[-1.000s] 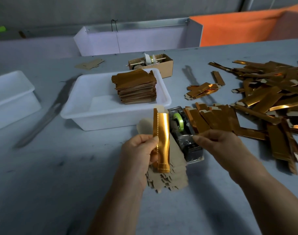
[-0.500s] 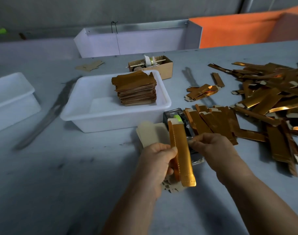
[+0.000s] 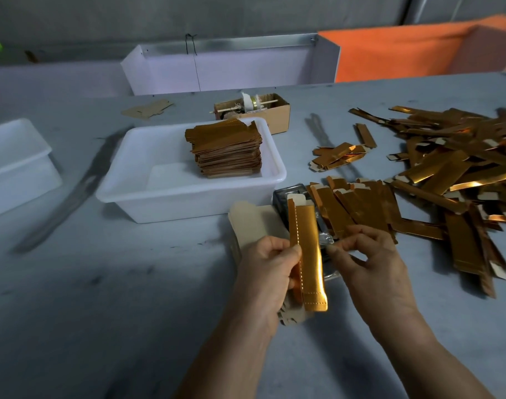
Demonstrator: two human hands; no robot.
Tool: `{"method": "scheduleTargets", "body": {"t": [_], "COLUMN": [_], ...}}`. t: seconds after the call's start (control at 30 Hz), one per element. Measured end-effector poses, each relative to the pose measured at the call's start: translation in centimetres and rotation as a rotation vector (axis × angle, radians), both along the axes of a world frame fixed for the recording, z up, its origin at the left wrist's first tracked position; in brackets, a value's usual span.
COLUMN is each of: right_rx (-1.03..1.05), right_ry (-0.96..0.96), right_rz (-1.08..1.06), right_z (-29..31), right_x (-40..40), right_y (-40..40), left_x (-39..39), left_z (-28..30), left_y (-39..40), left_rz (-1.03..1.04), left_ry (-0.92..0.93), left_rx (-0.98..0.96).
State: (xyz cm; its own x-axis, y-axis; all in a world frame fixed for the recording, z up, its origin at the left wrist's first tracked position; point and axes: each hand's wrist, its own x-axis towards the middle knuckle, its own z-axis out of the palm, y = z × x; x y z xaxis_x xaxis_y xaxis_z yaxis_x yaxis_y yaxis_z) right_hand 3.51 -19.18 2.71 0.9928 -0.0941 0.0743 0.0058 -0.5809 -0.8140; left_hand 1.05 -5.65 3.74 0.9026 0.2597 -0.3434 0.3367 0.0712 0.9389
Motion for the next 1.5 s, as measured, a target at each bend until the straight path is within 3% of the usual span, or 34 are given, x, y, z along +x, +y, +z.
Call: {"method": "scheduleTargets", "body": {"t": [0.17,0.5,0.73,0.87,0.97,1.07,1.23,1.5], "right_rx": [0.028,0.068,-0.199,-0.062,0.217,0.408,0.337,0.209], "right_ry": [-0.018,0.010,-0.113,-0.079,0.021,0.122,0.133,0.025], "right_rz": [0.043,0.026,0.055,0.024,-0.008,0.126,0.412,0.496], "right_z": [-0.9,-1.2,-1.3,-1.2,0.3,3.2,6.0,5.0], "right_x": [-0.8,-1.2,-0.5,-1.2,-1.8,-2.0,-1.6,-0.3], "right_y": [-0.2,0.3,-0.1,-1.1,-2.1,-2.4,-1.2,-0.1], "left_x": [-0.3,-0.1,-0.1,0.0,0.0,-0.1,-0.3,-0.6], "left_z": [-0.1,0.2,0.7,0.9,1.0,1.6,2.2,2.6], "left_y": [-0.4,-1.0,-1.3,-0.9,-0.6,-0.3,0.2,0.5], "left_rz": [-0.048,-0.081,-0.058,-0.073,-0.056,-0.030,-0.040,-0.058], "left_ry": [-0.088,-0.094,-0.074,-0.046,-0.020,0.012,-0.021,-0.024], "left_rx": [-0.038,0.018,0.021,0.000,-0.044,-0.213,-0.249,-0.270]}}
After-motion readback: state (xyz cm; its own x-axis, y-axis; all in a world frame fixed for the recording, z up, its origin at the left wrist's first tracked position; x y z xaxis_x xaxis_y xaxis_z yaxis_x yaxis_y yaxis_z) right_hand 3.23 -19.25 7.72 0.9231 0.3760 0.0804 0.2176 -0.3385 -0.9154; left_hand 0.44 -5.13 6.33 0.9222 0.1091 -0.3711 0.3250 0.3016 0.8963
